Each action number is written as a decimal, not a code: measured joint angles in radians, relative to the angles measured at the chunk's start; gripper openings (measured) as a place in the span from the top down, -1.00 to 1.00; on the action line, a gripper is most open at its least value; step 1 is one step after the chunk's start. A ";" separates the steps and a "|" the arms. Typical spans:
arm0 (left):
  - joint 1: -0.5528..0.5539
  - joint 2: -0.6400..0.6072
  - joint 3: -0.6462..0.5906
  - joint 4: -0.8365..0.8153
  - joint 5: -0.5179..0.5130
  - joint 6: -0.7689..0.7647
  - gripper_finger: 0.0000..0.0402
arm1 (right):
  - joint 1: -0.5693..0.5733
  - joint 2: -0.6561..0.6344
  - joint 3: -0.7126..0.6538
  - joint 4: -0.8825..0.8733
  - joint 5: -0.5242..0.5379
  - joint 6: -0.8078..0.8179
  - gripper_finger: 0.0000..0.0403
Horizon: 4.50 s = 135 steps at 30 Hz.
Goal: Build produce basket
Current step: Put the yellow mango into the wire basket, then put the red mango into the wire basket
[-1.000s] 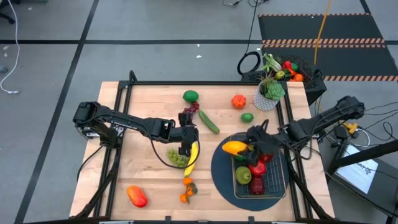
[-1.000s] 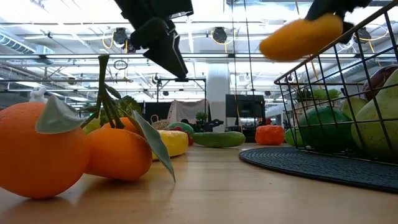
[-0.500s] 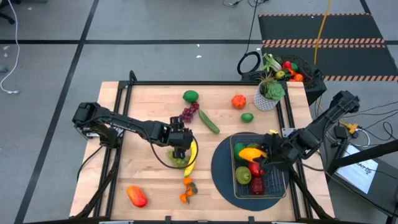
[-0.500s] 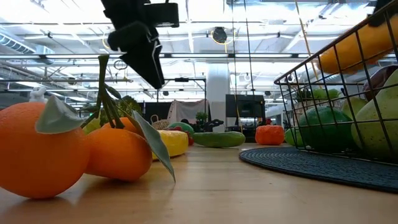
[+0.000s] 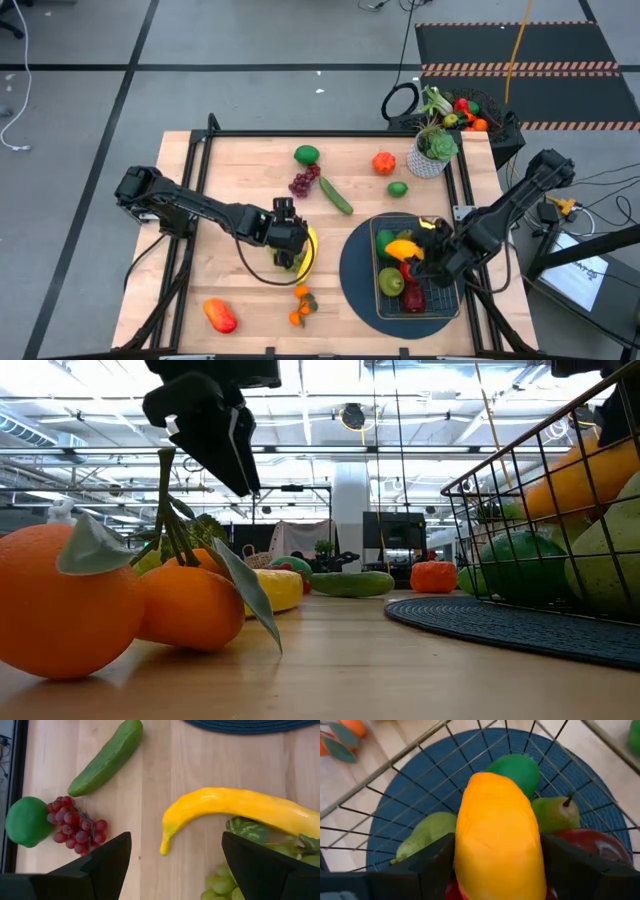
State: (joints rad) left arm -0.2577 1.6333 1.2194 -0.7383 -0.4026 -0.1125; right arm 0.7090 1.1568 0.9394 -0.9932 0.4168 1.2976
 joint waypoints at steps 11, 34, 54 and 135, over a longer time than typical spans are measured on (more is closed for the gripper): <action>-0.002 0.000 0.000 -0.027 0.000 -0.032 -0.56 | 0.000 -0.044 -0.001 0.040 0.001 -0.042 -0.58; -0.333 0.000 0.001 -0.339 0.076 -0.492 -0.56 | -0.001 -0.156 -0.001 0.433 0.236 -0.560 -0.56; -0.728 0.000 0.001 -0.283 0.334 -0.563 -0.55 | -0.001 -0.153 -0.098 0.674 0.237 -0.682 -0.56; -0.235 0.000 0.408 -0.198 -0.462 0.319 -0.25 | -0.292 -0.087 -0.103 1.438 0.137 -1.629 -0.56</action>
State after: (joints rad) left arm -0.4923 1.6333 1.6272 -0.9367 -0.8648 0.2066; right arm 0.4173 1.0702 0.8364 0.4444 0.5537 -0.3313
